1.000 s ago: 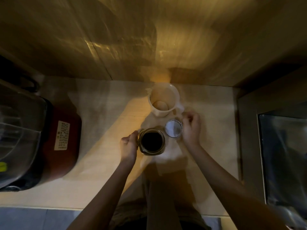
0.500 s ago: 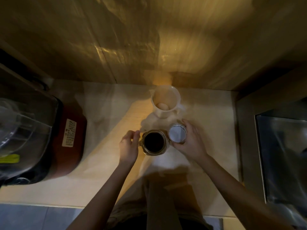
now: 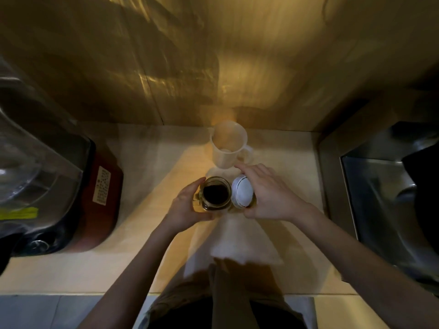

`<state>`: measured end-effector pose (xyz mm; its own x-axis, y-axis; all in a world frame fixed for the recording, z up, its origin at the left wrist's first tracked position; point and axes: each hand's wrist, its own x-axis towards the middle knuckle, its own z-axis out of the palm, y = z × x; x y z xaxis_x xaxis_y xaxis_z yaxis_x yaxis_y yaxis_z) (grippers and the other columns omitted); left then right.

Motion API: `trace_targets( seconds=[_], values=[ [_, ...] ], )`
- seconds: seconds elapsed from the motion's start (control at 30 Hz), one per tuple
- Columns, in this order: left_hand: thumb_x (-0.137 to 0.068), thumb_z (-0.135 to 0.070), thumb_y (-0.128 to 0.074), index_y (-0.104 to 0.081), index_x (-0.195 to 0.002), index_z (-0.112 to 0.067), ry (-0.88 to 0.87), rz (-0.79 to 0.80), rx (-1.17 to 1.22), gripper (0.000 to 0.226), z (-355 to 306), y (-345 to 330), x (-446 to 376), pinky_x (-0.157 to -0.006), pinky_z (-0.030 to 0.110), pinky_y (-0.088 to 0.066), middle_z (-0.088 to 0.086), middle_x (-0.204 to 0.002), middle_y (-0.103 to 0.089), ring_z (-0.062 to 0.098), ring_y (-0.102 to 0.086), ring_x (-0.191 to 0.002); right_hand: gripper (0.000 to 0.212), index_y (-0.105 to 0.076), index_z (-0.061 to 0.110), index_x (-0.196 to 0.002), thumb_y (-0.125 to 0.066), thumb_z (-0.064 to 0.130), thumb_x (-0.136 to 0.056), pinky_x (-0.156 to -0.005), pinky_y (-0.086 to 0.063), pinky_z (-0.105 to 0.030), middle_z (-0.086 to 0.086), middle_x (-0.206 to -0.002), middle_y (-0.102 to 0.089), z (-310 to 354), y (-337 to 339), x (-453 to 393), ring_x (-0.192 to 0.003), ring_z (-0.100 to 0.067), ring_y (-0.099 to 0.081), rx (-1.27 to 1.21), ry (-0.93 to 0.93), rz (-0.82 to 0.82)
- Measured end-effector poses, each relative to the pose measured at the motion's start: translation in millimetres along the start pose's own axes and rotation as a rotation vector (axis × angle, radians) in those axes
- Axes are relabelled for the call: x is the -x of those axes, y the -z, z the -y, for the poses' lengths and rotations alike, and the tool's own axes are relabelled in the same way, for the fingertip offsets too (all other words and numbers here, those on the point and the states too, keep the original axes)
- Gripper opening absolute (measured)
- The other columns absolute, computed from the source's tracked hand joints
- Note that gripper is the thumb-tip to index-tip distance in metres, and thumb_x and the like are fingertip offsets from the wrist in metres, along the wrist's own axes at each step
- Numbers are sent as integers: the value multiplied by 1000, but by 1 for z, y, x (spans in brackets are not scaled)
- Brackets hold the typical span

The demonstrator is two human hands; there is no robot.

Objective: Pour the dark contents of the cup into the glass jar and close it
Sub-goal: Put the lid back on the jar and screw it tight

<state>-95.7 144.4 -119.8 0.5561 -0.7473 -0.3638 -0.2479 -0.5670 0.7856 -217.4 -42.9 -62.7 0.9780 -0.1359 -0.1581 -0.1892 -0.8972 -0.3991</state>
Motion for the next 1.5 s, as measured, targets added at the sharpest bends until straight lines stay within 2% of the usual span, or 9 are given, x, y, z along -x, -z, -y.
trace_targets(
  seconds=[0.13, 0.17, 0.23, 0.3, 0.47, 0.8, 1.03, 1.23, 1.5],
  values=[
    [-57, -36, -82, -35, -138, -22, -5, -46, 7, 94, 1, -3, -2, -105, 30, -33, 2, -142, -47, 19, -41, -130, 104, -25, 17, -141, -65, 58, -54, -101, -32, -33, -5, -133, -48, 17, 8, -10, -121, -21, -40, -102, 51, 19],
    [-57, -36, -82, -36, -138, -22, -6, -56, 10, 94, 2, -3, -2, -103, 27, -33, 2, -141, -47, 19, -42, -130, 105, -25, 16, -141, -64, 60, -55, -103, -33, -36, -7, -135, -47, 22, 10, -13, -123, -21, -40, -139, 61, 29],
    [-55, -36, -83, -39, -136, -24, -16, -77, 15, 93, 3, -3, -2, -99, 23, -32, 1, -140, -49, 18, -44, -128, 101, -25, 16, -141, -73, 49, -59, -104, -36, -40, -8, -136, -46, 29, 11, -21, -125, -24, -41, -171, 72, 69],
    [-54, -36, -84, -41, -135, -24, -27, -93, 28, 92, 5, -3, -2, -96, 22, -34, 0, -137, -52, 17, -47, -125, 93, -30, 17, -138, -79, 39, -61, -101, -36, -40, -6, -133, -49, 36, 9, -29, -121, -24, -43, -76, 101, 97],
    [-50, -36, -85, -45, -132, -24, -36, -111, 60, 92, 8, -4, -2, -85, 13, -33, -2, -131, -57, 6, -48, -113, 75, -43, 21, -129, -73, 51, -66, -91, -34, -39, -1, -125, -54, 51, 1, -42, -110, -23, -46, 312, 173, 145],
    [-54, -39, -83, -40, -134, -23, 0, -78, -4, 92, 9, -4, -4, -96, 32, -40, 2, -134, -55, 21, -50, -121, 74, -49, 17, -124, -73, 53, -64, -90, -33, -43, -6, -116, -61, 65, 2, -47, -107, -28, -52, 442, 65, 169],
    [-55, -41, -82, -40, -134, -27, 11, -78, -7, 91, 6, -2, -3, -98, 42, -42, 1, -134, -55, 22, -50, -121, 66, -53, 14, -116, -74, 51, -66, -91, -36, -43, -9, -112, -62, 77, 8, -50, -102, -28, -56, 434, -23, 182],
    [-54, -40, -82, -41, -133, -24, 8, -81, 6, 90, 4, -2, -1, -97, 43, -43, 3, -130, -57, 23, -53, -118, 67, -52, 16, -121, -73, 49, -67, -94, -34, -45, -7, -112, -62, 79, 10, -47, -105, -28, -55, 455, -19, 198],
    [-54, -42, -82, -41, -132, -28, 22, -68, 14, 89, 3, -1, 0, -97, 45, -43, 0, -130, -57, 23, -52, -118, 56, -58, 10, -99, -71, 54, -66, -90, -34, -45, -7, -95, -68, 81, 5, -51, -88, -26, -62, 406, -107, 116]
  ],
)
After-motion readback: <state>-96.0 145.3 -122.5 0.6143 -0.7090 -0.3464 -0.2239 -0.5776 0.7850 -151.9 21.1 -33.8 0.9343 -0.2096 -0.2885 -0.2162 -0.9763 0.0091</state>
